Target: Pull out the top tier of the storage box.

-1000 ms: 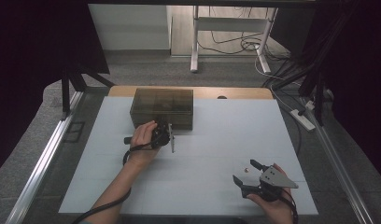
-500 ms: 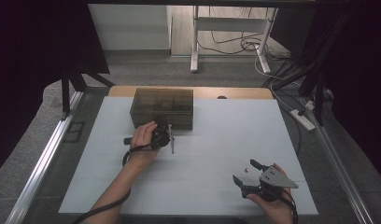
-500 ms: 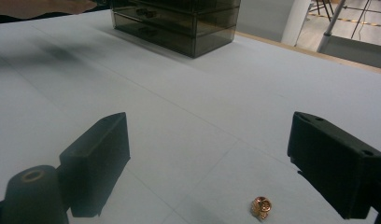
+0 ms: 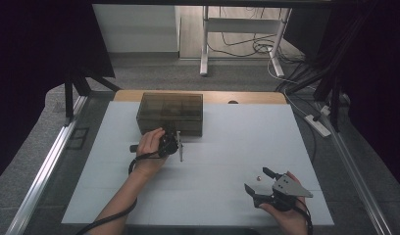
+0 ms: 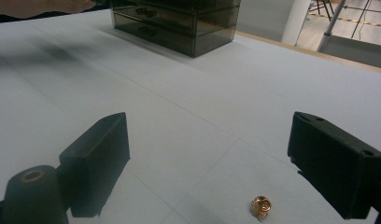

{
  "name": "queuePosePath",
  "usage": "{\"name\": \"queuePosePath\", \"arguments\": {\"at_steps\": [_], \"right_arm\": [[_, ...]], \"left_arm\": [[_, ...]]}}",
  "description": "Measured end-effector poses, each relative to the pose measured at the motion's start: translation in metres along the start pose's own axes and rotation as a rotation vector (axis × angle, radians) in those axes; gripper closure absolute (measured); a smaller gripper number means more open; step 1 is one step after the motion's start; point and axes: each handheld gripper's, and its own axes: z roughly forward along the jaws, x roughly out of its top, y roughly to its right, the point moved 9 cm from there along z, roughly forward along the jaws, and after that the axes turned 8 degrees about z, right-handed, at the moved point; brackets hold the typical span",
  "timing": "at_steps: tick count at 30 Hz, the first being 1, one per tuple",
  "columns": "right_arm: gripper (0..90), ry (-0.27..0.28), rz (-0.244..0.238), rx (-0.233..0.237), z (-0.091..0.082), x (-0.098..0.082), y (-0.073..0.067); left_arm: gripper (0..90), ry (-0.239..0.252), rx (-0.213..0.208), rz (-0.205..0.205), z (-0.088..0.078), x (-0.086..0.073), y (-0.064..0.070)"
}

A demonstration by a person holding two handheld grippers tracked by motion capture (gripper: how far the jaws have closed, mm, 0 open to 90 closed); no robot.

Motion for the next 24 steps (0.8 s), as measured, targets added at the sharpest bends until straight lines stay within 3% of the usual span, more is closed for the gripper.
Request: {"name": "queuePosePath", "arguments": {"at_steps": [24], "right_arm": [[12.5, 0.0, -0.001, 0.002, 0.0005, 0.0001, -0.0006]], "left_arm": [[81.6, 0.003, 0.009, -0.003, -0.004, -0.0001, 0.0019]]}}
